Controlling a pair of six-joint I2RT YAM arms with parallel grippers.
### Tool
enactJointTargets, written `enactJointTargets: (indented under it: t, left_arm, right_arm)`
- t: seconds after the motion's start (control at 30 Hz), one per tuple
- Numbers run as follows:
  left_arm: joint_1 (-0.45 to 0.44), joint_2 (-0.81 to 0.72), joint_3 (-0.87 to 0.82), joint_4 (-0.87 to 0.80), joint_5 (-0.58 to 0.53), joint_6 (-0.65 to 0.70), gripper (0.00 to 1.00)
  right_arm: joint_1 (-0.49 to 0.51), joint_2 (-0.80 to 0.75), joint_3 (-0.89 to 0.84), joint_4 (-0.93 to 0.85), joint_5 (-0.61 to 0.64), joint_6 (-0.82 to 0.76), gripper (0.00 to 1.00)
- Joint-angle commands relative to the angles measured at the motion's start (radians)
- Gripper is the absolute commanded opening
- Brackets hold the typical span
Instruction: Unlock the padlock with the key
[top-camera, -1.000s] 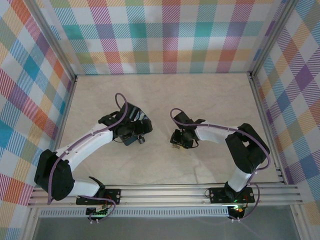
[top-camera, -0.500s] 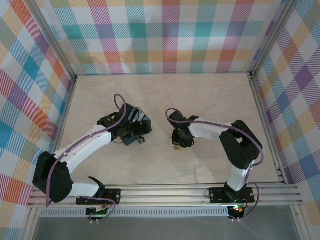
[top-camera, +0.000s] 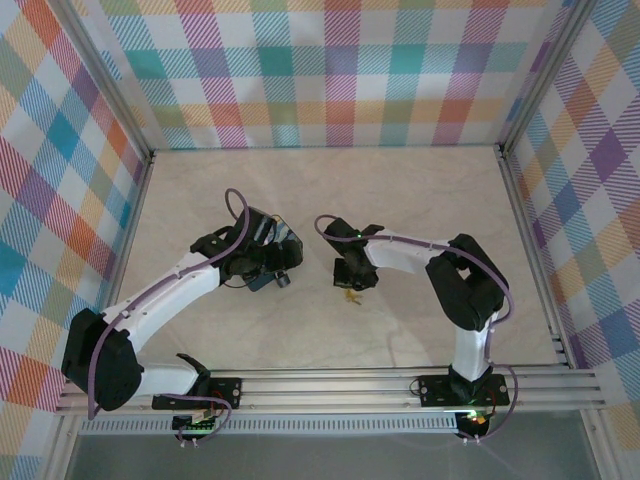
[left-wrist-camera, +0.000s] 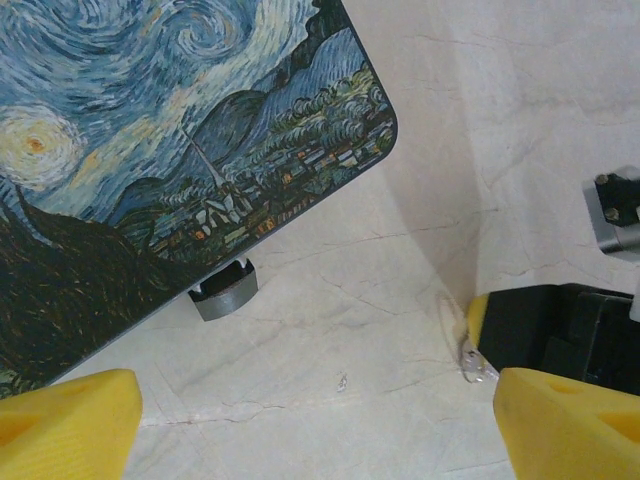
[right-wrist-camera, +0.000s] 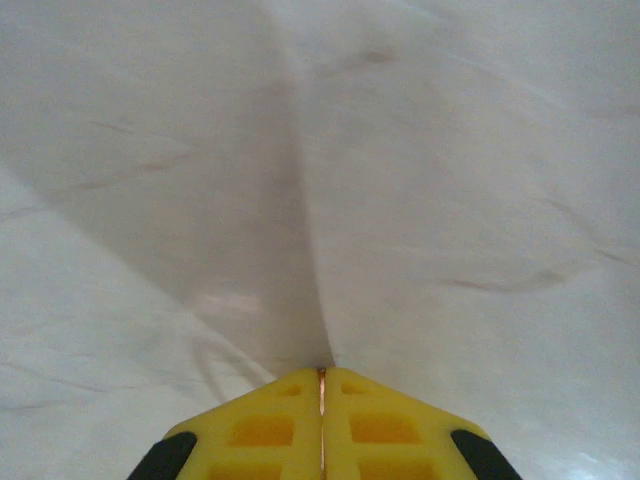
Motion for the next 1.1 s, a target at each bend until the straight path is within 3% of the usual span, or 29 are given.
enactJointTargets:
  t: [0.0, 0.17, 0.3, 0.5, 1.07]
  left_arm:
    - [0.001, -0.015, -0.019, -0.003, -0.004, -0.003, 0.91]
    - [0.001, -0.014, -0.014, -0.003, -0.006, -0.003, 0.91]
    - [0.001, -0.007, -0.011, -0.002, -0.008, -0.003, 0.91]
    - [0.001, 0.002, -0.005, -0.001, -0.007, -0.001, 0.91]
    - [0.001, -0.021, -0.008, -0.016, -0.024, 0.011, 0.91]
  right_arm:
    - [0.023, 0.029, 0.029, 0.158, -0.093, -0.101, 0.1]
    - [0.025, 0.02, 0.057, 0.125, -0.096, -0.154, 0.26]
    - [0.025, -0.005, 0.05, 0.11, -0.089, -0.165, 0.3]
    - [0.034, -0.017, 0.039, 0.072, -0.105, -0.145, 0.3]
    - [0.082, 0.061, 0.04, -0.026, -0.003, -0.101, 0.28]
